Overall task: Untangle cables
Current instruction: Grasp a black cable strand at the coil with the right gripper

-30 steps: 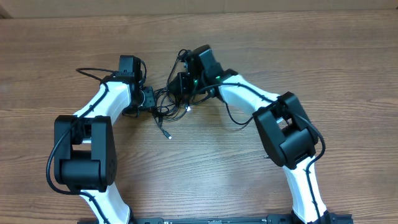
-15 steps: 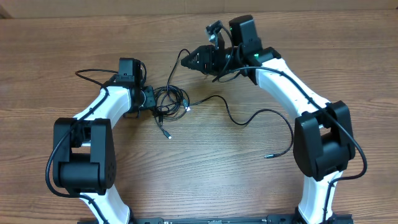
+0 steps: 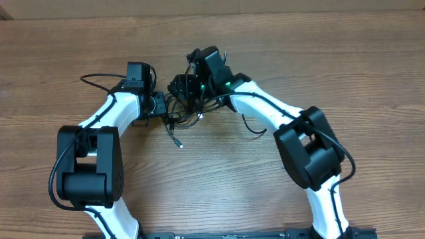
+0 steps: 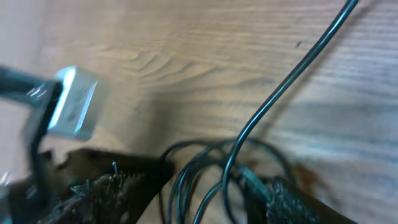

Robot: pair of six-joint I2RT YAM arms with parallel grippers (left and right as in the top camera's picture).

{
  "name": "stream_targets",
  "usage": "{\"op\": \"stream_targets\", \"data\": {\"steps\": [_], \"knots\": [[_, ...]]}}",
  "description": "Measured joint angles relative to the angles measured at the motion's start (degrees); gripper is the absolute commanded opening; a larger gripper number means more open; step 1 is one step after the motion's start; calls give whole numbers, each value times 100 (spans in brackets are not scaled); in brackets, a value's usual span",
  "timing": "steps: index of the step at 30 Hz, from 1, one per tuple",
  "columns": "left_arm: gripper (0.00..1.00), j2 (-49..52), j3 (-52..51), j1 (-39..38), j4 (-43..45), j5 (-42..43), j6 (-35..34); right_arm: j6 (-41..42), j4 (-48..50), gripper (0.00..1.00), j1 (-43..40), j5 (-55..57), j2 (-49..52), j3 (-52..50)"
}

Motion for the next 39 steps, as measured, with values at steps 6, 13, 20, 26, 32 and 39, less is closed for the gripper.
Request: {"op": "stream_targets", "data": {"steps": [6,13,20,26,32,39], "knots": [[8,0,-2,0,0,2,0,2,544,82,0,446,389,0],[7,0,-4,0,0,4,0,7,1078,82,2,538,706,0],[7,0,-4,0,0,4,0,9,1370,80,85,560,745,0],[7,0,-4,0,-2,4,0,9,1449,64,155,564,922,9],[7,0,-7,0,-2,4,0,11,1237,5,94,173,951,7],[6,0,-9,0,0,4,0,184,1425,4,-269,-1537,933,4]]}}
